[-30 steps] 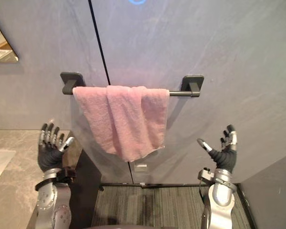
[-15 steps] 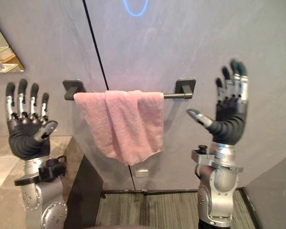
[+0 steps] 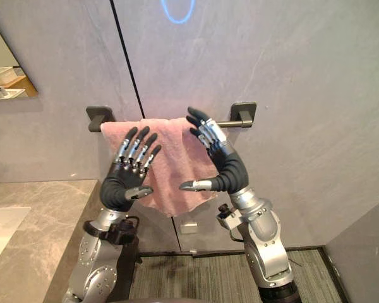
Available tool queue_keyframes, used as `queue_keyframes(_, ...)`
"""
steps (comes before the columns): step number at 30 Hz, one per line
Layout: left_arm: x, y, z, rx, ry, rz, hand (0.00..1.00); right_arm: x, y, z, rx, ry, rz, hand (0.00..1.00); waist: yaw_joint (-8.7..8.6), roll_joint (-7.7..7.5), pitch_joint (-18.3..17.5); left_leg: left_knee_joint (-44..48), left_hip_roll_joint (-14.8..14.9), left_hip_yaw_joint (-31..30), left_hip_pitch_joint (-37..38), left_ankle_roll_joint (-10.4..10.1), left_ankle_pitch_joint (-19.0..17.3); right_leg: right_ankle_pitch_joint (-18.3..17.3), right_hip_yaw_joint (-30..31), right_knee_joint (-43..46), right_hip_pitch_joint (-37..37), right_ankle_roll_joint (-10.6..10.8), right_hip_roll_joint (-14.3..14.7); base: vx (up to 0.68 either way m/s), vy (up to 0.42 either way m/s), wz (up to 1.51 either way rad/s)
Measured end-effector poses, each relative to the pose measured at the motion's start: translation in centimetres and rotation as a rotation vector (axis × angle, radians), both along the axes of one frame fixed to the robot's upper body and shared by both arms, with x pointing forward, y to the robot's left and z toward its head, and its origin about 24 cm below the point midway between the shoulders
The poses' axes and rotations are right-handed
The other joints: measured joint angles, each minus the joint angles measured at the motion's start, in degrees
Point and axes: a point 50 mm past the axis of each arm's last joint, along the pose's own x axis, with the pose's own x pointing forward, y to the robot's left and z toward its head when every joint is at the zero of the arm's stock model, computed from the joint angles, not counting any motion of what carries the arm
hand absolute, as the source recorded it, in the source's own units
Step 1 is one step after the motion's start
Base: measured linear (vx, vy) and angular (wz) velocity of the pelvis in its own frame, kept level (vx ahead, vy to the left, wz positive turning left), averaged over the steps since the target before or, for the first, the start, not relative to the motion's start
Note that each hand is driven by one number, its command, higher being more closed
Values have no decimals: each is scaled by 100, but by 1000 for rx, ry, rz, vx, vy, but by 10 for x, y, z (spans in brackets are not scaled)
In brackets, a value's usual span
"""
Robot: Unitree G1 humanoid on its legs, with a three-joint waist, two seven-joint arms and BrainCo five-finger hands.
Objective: Organize washtable
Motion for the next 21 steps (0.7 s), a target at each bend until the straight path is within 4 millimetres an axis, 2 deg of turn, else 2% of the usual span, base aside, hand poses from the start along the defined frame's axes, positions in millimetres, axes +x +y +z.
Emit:
queue_keyframes(2,1,-2,-7,18,25,-21,0,4,1,-13,-50,59,15,0,4,-8,39,1,2,-3,2,1,2,67,-2,-98,10,-8,9,32,-1,0)
queue_keyframes(13,7,1,-39,143,150,-10,0,12,-1,-56,-234,229,13,0,11,-68,173,-92,-9,-14,-63,5,3,156,-15,-366,26,3,18,0,0,0)
queue_keyframes(17,10,1,-43,170,168,1,0,15,-1,-69,-285,275,7,0,14,-76,178,-98,-12,-24,-195,5,5,163,-27,-382,-90,3,19,13,0,1)
queue_keyframes(21,21,6,-44,209,170,46,0,22,0,-77,-358,300,4,0,17,-78,184,-104,-15,-91,-238,7,7,165,-49,-444,-99,0,21,32,-3,2)
